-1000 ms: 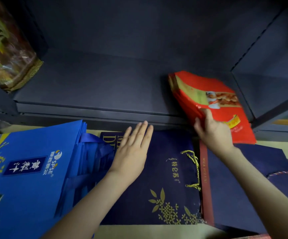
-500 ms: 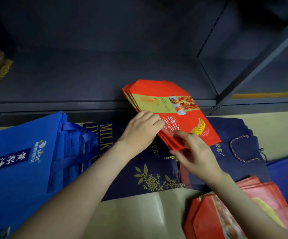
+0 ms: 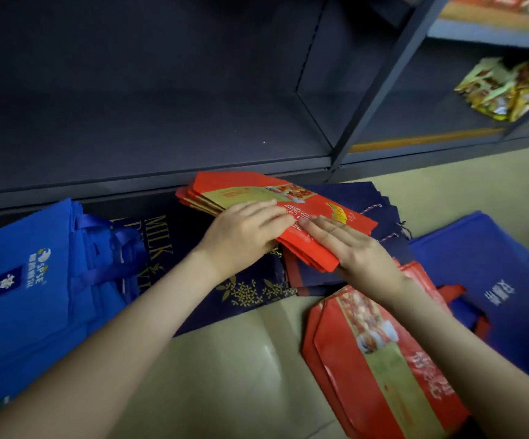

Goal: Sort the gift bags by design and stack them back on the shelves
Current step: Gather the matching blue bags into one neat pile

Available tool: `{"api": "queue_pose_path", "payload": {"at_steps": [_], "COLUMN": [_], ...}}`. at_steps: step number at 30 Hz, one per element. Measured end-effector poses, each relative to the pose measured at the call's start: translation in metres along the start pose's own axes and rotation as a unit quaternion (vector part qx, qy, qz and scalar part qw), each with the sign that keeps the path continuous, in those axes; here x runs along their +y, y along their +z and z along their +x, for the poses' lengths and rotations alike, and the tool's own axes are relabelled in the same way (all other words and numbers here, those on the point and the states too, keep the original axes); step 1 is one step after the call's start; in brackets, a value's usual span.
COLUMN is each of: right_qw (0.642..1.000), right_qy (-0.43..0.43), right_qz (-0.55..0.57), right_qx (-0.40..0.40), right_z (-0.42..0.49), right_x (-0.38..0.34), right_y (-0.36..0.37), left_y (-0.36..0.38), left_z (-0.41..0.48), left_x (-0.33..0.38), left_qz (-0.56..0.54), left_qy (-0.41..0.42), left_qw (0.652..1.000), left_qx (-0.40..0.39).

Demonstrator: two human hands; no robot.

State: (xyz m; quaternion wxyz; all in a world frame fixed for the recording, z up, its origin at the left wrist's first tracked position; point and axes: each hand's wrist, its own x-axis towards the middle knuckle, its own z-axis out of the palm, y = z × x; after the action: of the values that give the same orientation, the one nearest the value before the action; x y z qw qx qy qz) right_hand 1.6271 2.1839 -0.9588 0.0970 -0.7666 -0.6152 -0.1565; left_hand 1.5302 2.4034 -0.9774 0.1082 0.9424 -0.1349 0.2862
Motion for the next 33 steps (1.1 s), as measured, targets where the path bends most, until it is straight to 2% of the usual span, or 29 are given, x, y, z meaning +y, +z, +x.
{"api": "queue_pose_path", "payload": {"at_steps": [3,6,9,11,13,14,15,17,18,19,20,22,24,26,30,33], "right_qw": [0.997,0.995,0.992,0.974,0.929,0.909,0.892,0.849,0.837,0.840,0.853,0.873,0.861,0.851,0.905,0.927], "right_qy": [0.011,0.029,0.053,0.090,0.172,0.236,0.309,0.480,0.514,0.512,0.481,0.390,0.351,0.348,0.294,0.239], "right_qz": [-0.072,-0.100,-0.086,-0.111,-0.135,-0.131,-0.106,0.037,0.078,0.107,0.134,0.162,0.075,-0.022,-0.102,-0.153], "right_qx": [-0.001,-0.004,-0.081,-0.177,-0.298,-0.318,-0.313,-0.219,-0.170,-0.142,-0.151,-0.245,-0.361,-0.392,-0.290,-0.246], "right_z": [-0.023,-0.047,-0.082,-0.107,-0.125,-0.130,-0.135,-0.130,-0.124,-0.112,-0.098,-0.070,-0.053,-0.050,-0.071,-0.109], "right_x": [-0.010,-0.012,-0.003,0.002,0.004,0.004,0.003,-0.001,-0.004,-0.012,-0.021,-0.043,-0.060,-0.065,-0.051,-0.031], "right_y": [-0.009,-0.020,-0.030,-0.031,-0.029,-0.028,-0.027,-0.029,-0.027,-0.026,-0.026,-0.015,0.006,0.027,0.038,0.032], "left_y": [0.007,0.013,0.031,0.054,0.078,0.088,0.096,0.104,0.105,0.106,0.106,0.104,0.101,0.097,0.088,0.080], "left_z": [0.003,0.010,0.013,0.007,-0.003,-0.010,-0.016,-0.025,-0.027,-0.027,-0.025,-0.019,-0.016,-0.018,-0.026,-0.032], "left_x": [-0.003,0.011,0.039,0.058,0.072,0.077,0.081,0.088,0.090,0.093,0.095,0.095,0.090,0.082,0.050,0.038], "left_qz": [-0.011,0.030,0.095,0.126,0.146,0.151,0.155,0.157,0.157,0.160,0.160,0.157,0.145,0.120,0.100,0.117], "left_qy": [-0.022,0.037,0.108,0.129,0.127,0.122,0.113,0.094,0.085,0.079,0.073,0.060,0.058,0.064,0.045,0.007], "left_qw": [0.998,0.997,0.987,0.976,0.966,0.962,0.959,0.958,0.958,0.959,0.960,0.962,0.965,0.969,0.971,0.959], "left_qx": [-0.059,-0.055,-0.070,-0.118,-0.172,-0.192,-0.208,-0.222,-0.225,-0.222,-0.218,-0.214,-0.208,-0.207,-0.215,-0.258]}}
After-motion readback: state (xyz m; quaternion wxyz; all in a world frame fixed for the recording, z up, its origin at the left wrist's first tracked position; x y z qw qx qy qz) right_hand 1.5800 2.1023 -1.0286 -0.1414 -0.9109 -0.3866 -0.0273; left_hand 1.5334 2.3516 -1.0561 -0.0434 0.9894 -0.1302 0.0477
